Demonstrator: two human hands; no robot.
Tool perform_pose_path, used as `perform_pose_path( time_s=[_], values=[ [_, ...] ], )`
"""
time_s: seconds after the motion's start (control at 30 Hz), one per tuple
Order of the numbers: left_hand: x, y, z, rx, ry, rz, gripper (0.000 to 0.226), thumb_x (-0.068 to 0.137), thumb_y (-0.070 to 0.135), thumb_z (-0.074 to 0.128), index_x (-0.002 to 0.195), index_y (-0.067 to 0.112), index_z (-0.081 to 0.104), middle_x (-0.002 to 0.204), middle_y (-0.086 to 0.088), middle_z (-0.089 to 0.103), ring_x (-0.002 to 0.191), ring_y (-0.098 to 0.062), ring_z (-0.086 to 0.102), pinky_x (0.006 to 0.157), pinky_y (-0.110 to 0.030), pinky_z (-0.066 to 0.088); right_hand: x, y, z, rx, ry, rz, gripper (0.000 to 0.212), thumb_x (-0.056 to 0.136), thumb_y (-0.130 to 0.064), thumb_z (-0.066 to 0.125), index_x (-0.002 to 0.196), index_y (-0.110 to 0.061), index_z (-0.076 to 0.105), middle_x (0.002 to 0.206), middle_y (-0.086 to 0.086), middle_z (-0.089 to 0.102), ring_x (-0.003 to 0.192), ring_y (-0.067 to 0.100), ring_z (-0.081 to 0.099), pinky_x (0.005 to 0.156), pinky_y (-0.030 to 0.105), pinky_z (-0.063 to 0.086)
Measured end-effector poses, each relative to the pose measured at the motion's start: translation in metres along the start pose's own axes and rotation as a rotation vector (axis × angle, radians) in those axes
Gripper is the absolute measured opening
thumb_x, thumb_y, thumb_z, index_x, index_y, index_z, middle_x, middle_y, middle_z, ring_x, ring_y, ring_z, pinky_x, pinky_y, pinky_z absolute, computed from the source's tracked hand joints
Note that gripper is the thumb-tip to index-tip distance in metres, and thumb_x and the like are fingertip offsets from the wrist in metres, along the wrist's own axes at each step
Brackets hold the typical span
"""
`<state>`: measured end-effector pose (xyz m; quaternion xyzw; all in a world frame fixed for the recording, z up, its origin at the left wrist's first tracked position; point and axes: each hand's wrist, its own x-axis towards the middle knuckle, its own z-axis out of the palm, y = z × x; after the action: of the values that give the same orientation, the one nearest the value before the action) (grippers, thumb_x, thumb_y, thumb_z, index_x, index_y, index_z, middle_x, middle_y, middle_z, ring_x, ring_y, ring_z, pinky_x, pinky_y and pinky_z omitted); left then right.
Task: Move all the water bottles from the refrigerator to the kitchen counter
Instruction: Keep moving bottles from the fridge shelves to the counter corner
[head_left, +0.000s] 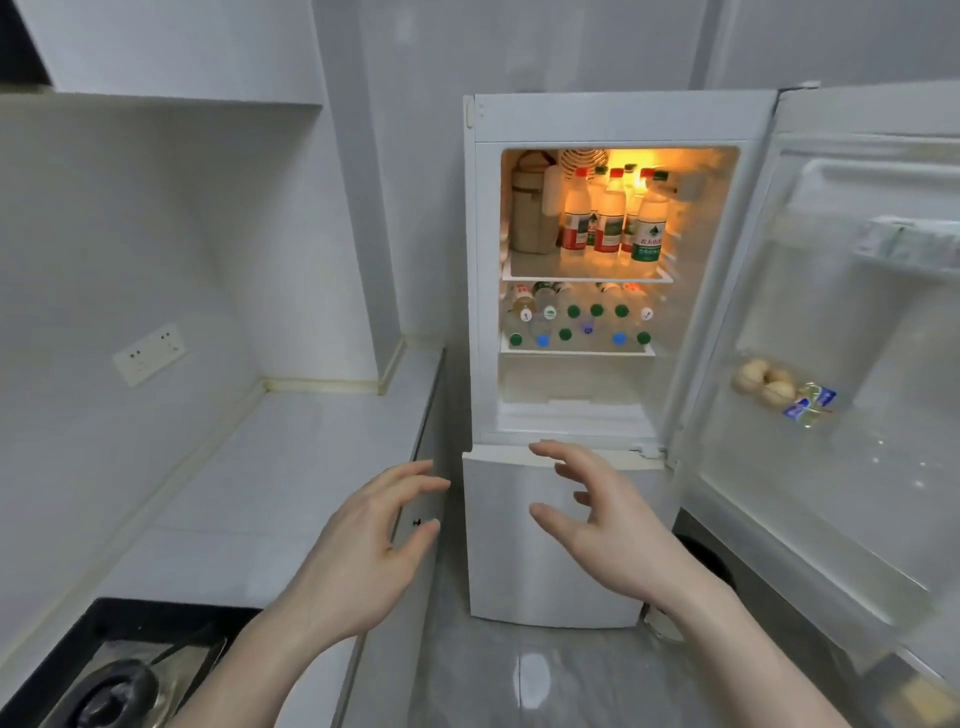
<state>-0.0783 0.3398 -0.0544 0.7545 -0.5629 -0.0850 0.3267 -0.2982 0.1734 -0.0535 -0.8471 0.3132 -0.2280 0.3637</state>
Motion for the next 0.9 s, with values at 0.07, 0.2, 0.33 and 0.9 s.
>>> perform_pose_path(
  time_s=[0.07,0.2,0.33,0.9],
  values=[
    [0.023,-0.009,0.0,-0.009,-0.022,0.032,0.035,0.099,0.034,0.06,0.13,0.049,0.058,0.147,0.039,0.039,0.13,0.024,0.034,0.107,-0.015,0.037,0.015,0.003,-0.003,0.0,0.044,0.02,0.055,0.098,-0.035,0.068,0.143,-0.054,0.044,0.145,-0.04,0.041,0.134,-0.009,0.043,0.115,0.03,0.041],
    [0.061,-0.012,0.003,-0.029,-0.077,0.084,0.034,0.098,0.034,0.062,0.129,0.049,0.059,0.146,0.039,0.04,0.119,0.01,0.052,0.086,-0.008,0.042,0.031,0.009,-0.016,-0.013,0.118,0.052,0.055,0.097,-0.034,0.069,0.144,-0.051,0.045,0.145,-0.035,0.044,0.133,-0.007,0.045,0.112,0.03,0.044],
    [0.107,-0.007,0.01,-0.037,-0.112,0.15,0.035,0.098,0.034,0.062,0.131,0.047,0.059,0.146,0.04,0.039,0.125,0.015,0.044,0.093,-0.008,0.038,0.047,0.021,-0.036,-0.023,0.184,0.083,0.054,0.097,-0.034,0.07,0.143,-0.051,0.047,0.144,-0.033,0.046,0.131,-0.008,0.046,0.111,0.028,0.045],
    [0.36,0.046,0.076,-0.049,-0.05,0.252,0.04,0.096,0.028,0.066,0.133,0.041,0.058,0.136,0.03,0.051,0.119,0.005,0.054,0.102,-0.021,0.045,0.231,0.118,-0.149,0.027,0.305,0.028,0.056,0.096,-0.028,0.071,0.144,-0.046,0.049,0.146,-0.026,0.048,0.131,0.0,0.049,0.109,0.031,0.046]
  ],
)
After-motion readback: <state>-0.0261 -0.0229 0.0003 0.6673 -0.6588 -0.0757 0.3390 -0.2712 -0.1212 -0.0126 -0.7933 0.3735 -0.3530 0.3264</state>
